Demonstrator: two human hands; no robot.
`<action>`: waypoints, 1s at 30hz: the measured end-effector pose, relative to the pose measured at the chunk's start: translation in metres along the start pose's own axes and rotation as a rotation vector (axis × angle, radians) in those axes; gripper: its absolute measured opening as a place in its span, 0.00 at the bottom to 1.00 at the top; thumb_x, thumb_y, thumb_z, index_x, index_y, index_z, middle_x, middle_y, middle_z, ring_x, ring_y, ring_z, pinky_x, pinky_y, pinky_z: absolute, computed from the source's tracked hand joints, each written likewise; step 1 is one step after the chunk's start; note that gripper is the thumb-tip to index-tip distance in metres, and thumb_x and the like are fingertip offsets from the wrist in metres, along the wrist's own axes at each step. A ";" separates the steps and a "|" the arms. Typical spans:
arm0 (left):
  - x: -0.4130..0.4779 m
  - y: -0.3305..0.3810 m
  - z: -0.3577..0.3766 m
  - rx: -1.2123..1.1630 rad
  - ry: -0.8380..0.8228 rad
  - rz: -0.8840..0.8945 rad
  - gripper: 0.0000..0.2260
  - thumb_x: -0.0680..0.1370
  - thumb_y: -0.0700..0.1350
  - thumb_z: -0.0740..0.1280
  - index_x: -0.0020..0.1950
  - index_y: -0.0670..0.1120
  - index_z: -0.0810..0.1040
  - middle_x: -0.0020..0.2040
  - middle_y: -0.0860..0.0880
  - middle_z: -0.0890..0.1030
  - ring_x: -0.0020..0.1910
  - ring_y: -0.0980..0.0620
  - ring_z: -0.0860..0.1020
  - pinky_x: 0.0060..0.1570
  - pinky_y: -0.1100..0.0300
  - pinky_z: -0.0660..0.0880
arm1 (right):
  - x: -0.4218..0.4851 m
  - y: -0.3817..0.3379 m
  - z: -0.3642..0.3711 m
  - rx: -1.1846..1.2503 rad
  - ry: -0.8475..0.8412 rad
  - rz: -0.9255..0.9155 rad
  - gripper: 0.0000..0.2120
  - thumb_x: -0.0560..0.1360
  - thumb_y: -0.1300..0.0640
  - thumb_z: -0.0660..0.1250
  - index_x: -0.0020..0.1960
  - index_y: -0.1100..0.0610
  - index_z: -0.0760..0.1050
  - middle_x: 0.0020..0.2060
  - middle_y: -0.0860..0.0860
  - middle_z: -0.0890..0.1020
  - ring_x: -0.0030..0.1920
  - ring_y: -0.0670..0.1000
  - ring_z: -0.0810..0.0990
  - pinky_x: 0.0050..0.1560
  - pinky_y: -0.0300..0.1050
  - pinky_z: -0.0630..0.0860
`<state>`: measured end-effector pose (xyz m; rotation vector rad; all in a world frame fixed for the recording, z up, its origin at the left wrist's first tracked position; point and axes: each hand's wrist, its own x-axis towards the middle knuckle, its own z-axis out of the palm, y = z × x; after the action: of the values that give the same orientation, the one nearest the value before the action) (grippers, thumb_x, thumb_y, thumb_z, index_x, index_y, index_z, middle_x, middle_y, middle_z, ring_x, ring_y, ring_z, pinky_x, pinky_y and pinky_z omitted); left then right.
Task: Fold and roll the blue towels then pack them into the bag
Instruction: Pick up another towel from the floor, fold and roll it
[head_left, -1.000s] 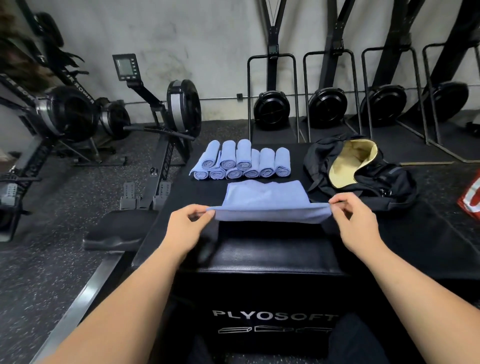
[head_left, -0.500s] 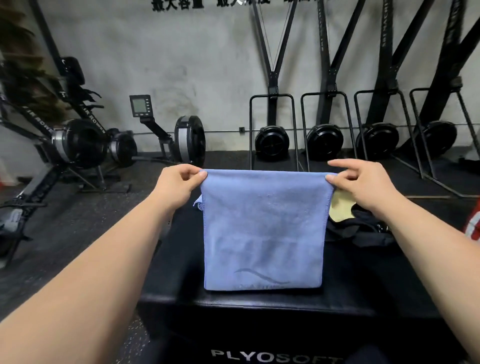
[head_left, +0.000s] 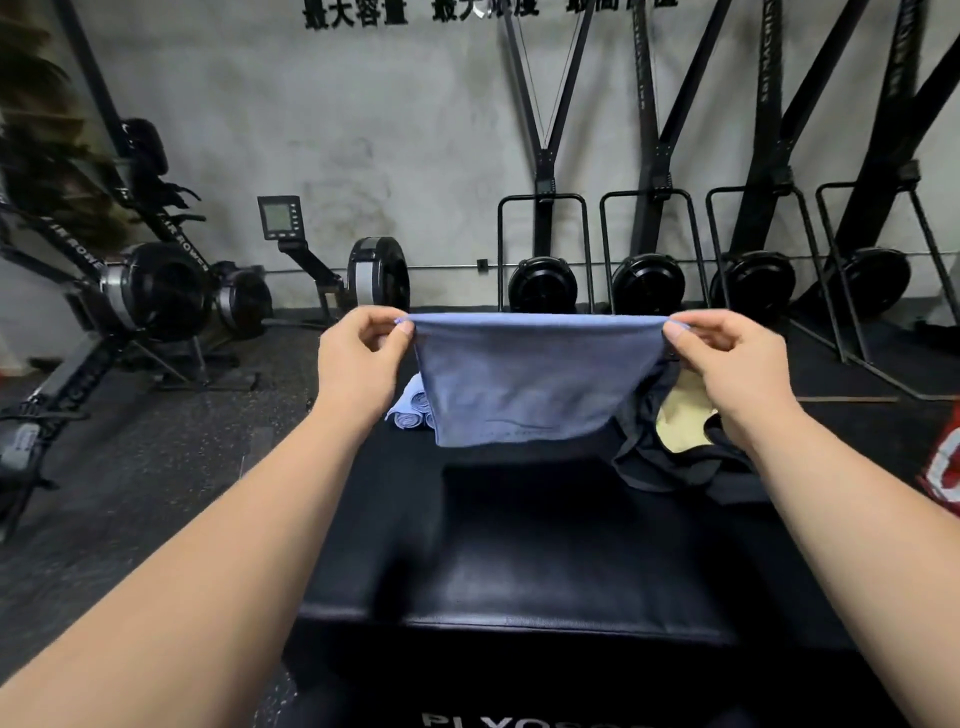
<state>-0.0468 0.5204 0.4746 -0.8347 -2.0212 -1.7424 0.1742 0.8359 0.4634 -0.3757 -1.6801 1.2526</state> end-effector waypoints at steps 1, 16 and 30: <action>-0.016 -0.010 0.000 0.011 -0.010 -0.018 0.02 0.80 0.40 0.73 0.50 0.46 0.84 0.45 0.52 0.87 0.45 0.56 0.84 0.50 0.64 0.79 | -0.014 0.012 -0.004 -0.018 -0.019 0.034 0.07 0.76 0.62 0.77 0.54 0.59 0.85 0.42 0.49 0.87 0.42 0.42 0.82 0.47 0.32 0.78; -0.203 -0.137 -0.030 0.310 -0.530 -0.360 0.05 0.81 0.48 0.72 0.48 0.50 0.79 0.37 0.52 0.84 0.39 0.50 0.79 0.47 0.59 0.75 | -0.188 0.135 -0.039 -0.535 -0.431 0.307 0.04 0.76 0.52 0.77 0.46 0.45 0.83 0.35 0.44 0.86 0.40 0.45 0.82 0.47 0.43 0.75; -0.148 -0.144 -0.011 -0.021 -0.317 -0.585 0.02 0.79 0.43 0.75 0.51 0.46 0.86 0.35 0.49 0.79 0.37 0.53 0.75 0.45 0.59 0.74 | -0.141 0.134 -0.015 -0.314 -0.296 0.363 0.04 0.81 0.58 0.70 0.50 0.49 0.80 0.27 0.46 0.74 0.34 0.49 0.69 0.44 0.45 0.71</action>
<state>-0.0257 0.4683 0.2758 -0.5841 -2.6648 -2.0244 0.2158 0.8007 0.2761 -0.7405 -2.1413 1.3528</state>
